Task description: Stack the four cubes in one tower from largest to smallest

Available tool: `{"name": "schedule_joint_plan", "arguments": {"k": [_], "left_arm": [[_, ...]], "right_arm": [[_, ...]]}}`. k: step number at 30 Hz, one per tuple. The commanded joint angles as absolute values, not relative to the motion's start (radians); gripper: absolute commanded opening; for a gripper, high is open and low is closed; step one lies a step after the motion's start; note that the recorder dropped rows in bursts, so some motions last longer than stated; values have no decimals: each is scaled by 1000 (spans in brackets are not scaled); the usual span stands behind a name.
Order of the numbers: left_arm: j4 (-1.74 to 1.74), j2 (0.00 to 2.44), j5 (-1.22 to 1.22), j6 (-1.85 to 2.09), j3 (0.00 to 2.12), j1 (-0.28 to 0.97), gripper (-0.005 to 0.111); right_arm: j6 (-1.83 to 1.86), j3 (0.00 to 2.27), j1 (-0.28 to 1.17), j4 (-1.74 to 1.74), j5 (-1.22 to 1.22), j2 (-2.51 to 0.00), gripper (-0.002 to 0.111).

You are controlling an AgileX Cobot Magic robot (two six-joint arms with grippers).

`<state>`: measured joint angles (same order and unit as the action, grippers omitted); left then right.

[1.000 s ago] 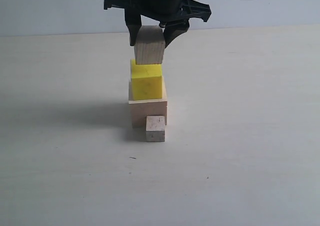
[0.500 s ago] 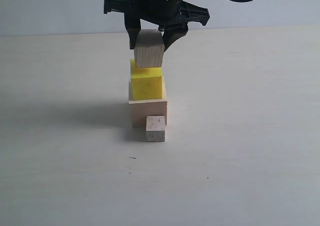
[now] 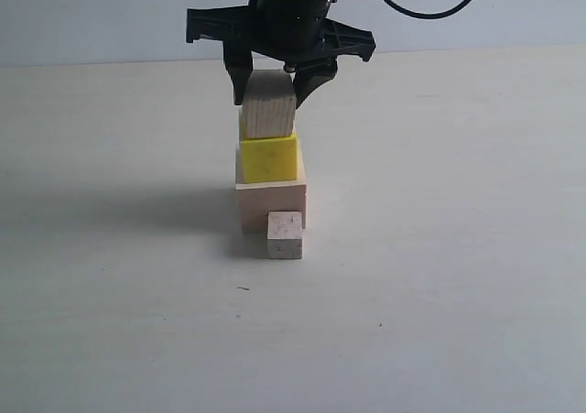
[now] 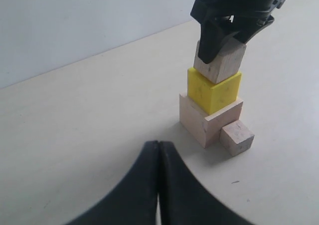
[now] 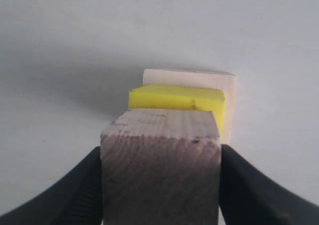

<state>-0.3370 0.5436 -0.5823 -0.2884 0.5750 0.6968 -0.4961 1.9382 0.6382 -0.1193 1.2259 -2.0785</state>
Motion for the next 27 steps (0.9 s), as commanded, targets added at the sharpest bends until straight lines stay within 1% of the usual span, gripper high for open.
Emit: {"name": "schedule_joint_plan", "arguments": {"k": [1,9,11,14,22,24,27], "left_arm": [[-343,532,-571,-295,570,697,0],[-343,532,-571,-295,570,697,0],[-343,532,-571,-295,570,697,0],[-343,532,-571,-295,570,697,0],[-343,532,-571,-295,570,697,0],[-343,532,-571,-295,570,697,0],[-343,532,-571,-295,570,697,0]], "right_arm": [[-497,1944,640,-113,1221,-2073,0],[-497,1944,640,-113,1221,-2073,0],[-497,1944,640,-112,1221,-2073,2],[-497,1944,640,-111,1221,-2073,12],[-497,1944,640,-97,1221,-2073,48],[-497,1944,640,-97,1221,-2073,53],[-497,1944,640,-105,1221,-2073,58]]}}
